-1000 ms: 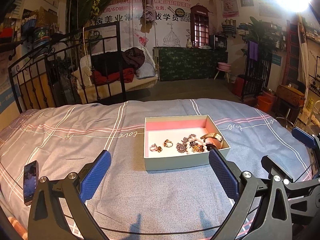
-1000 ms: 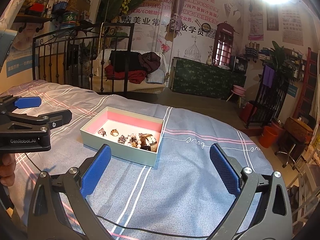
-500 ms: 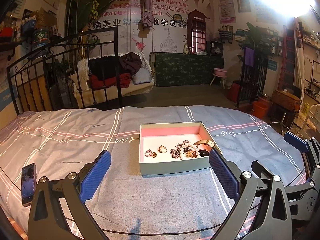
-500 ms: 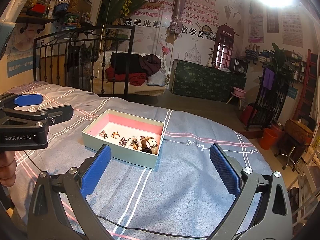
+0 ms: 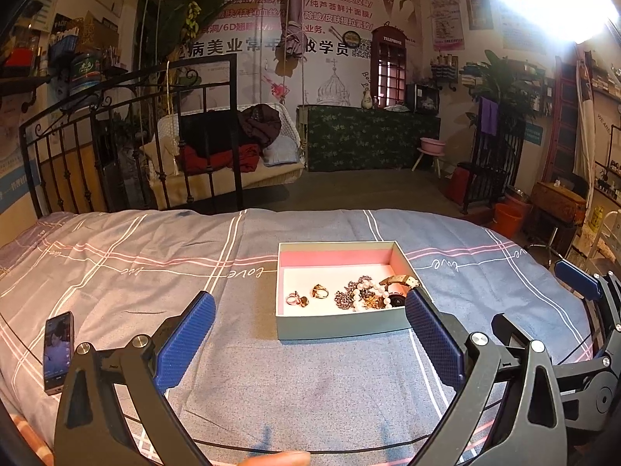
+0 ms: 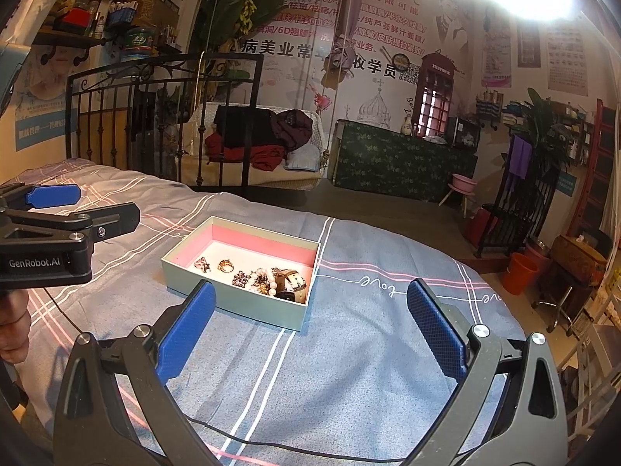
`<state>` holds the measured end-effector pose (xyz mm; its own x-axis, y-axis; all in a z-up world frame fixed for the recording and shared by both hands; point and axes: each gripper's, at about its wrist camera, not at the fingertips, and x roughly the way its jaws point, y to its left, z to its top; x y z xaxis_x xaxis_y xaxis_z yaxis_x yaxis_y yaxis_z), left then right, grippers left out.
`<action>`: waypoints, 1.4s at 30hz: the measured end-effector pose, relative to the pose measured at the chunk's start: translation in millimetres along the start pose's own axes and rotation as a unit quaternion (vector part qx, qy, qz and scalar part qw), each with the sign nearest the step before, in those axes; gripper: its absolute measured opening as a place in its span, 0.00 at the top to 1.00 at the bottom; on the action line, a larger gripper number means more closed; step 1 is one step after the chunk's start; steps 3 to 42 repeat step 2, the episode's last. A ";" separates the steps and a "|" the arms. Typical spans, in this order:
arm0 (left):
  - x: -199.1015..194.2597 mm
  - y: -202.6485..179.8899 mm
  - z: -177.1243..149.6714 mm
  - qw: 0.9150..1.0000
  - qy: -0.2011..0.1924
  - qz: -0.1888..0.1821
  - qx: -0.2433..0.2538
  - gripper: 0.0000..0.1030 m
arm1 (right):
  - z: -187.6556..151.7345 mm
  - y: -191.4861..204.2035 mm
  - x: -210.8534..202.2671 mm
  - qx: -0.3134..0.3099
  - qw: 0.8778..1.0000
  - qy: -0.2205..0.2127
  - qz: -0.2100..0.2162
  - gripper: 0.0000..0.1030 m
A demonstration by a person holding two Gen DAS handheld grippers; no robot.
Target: Organize jewelry
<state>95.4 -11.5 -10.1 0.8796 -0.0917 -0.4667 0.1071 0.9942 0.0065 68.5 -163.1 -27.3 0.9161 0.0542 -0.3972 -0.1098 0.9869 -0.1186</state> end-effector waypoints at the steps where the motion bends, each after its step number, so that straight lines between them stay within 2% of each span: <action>1: 0.2 -0.9 0.1 1.000 0.001 0.001 0.001 0.06 | 0.7 -0.1 -0.1 0.000 1.000 -0.001 0.000 0.05; 42: -0.1 -0.7 0.1 1.000 0.000 0.002 -0.001 0.06 | 1.2 -0.2 -0.2 0.000 1.000 -0.001 0.000 0.05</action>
